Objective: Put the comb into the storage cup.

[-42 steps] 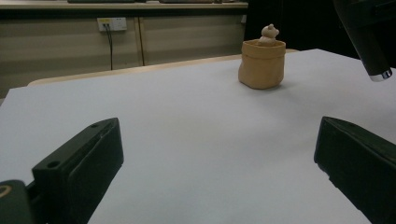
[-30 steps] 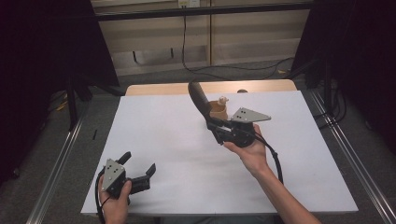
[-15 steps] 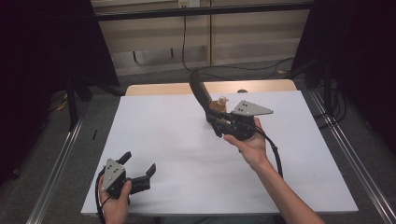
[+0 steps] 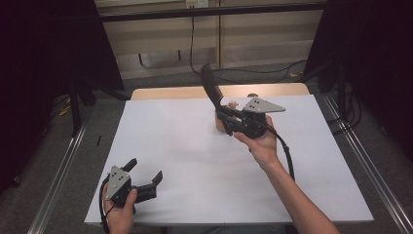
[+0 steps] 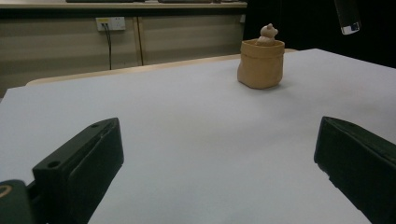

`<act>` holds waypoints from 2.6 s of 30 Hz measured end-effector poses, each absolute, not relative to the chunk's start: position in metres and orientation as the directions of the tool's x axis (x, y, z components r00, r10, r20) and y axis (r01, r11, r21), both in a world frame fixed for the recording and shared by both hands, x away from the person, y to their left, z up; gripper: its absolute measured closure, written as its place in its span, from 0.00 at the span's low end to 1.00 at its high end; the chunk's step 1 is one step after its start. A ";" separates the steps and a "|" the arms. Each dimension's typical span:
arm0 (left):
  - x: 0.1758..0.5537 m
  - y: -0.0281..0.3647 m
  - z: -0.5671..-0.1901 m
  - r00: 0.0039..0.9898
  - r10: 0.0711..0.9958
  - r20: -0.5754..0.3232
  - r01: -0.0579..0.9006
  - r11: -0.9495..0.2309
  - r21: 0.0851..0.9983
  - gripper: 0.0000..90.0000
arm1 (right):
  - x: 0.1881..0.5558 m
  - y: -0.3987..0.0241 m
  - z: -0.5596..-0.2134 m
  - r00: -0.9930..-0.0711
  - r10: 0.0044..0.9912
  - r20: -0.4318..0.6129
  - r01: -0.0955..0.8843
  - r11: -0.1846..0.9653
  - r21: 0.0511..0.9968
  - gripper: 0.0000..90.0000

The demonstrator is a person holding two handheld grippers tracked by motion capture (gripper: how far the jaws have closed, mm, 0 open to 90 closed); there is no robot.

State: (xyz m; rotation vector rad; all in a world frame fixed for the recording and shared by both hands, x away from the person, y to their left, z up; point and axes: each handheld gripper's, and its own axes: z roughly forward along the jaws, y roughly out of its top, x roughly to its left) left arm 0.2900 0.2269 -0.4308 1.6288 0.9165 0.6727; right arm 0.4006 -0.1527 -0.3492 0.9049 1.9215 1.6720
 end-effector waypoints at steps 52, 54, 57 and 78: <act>0.291 0.227 -0.431 0.539 0.842 -0.027 0.218 -0.109 0.970 0.02 | 0.452 -0.152 -0.337 -0.611 0.788 0.071 0.155 0.031 0.987 0.81; 0.291 0.227 -0.431 0.540 0.841 -0.028 0.219 -0.108 0.970 0.02 | 0.454 -0.154 -0.337 -0.607 0.792 0.072 0.156 0.030 0.987 0.81; 0.291 0.226 -0.431 0.540 0.841 -0.029 0.220 -0.108 0.969 0.02 | 0.459 -0.155 -0.339 -0.597 0.799 0.079 0.161 0.022 0.987 0.81; 0.289 0.227 -0.431 0.545 0.838 -0.026 0.204 -0.102 0.974 0.02 | 0.476 -0.157 -0.353 -0.570 0.816 0.100 0.176 0.002 0.984 0.81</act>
